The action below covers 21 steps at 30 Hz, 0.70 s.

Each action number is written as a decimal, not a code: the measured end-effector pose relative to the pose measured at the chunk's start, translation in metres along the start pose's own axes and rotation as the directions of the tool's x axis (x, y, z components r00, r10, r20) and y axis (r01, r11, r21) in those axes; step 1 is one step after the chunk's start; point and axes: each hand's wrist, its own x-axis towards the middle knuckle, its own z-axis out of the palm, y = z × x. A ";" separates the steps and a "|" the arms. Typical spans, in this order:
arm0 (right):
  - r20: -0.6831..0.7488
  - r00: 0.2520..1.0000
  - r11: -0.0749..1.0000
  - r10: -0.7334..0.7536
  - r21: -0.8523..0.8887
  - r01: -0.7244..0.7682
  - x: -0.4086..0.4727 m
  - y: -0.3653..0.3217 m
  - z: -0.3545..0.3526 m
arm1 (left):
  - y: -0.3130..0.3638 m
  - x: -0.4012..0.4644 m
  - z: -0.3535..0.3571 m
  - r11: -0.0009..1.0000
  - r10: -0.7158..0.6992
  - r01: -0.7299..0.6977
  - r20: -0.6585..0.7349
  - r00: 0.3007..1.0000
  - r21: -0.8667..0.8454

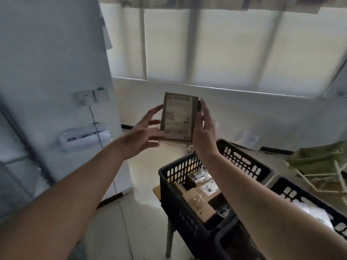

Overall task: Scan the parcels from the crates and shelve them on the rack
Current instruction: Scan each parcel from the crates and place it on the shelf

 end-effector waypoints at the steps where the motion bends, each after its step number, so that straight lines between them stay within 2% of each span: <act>1: 0.032 0.999 1.000 -0.007 0.003 0.007 -0.008 -0.004 0.010 | 0.004 -0.018 -0.005 1.000 0.016 -0.014 -0.051 0.999 0.028; 6: 0.171 0.981 0.996 -0.086 0.012 0.086 -0.055 -0.034 0.072 | 0.016 -0.105 -0.039 0.988 0.118 -0.082 -0.296 0.948 0.131; 11: 0.269 0.938 0.975 -0.218 0.107 0.196 -0.111 -0.070 0.144 | 0.031 -0.192 -0.077 0.961 0.254 -0.146 -0.539 0.803 0.236; 16: 0.365 0.884 0.950 -0.291 0.219 0.222 -0.181 -0.111 0.221 | 0.036 -0.294 -0.129 0.917 0.359 -0.117 -0.662 0.658 0.382; 21: 0.464 0.832 0.930 -0.304 0.335 0.153 -0.272 -0.155 0.300 | 0.037 -0.408 -0.184 0.865 0.440 -0.034 -0.725 0.530 0.500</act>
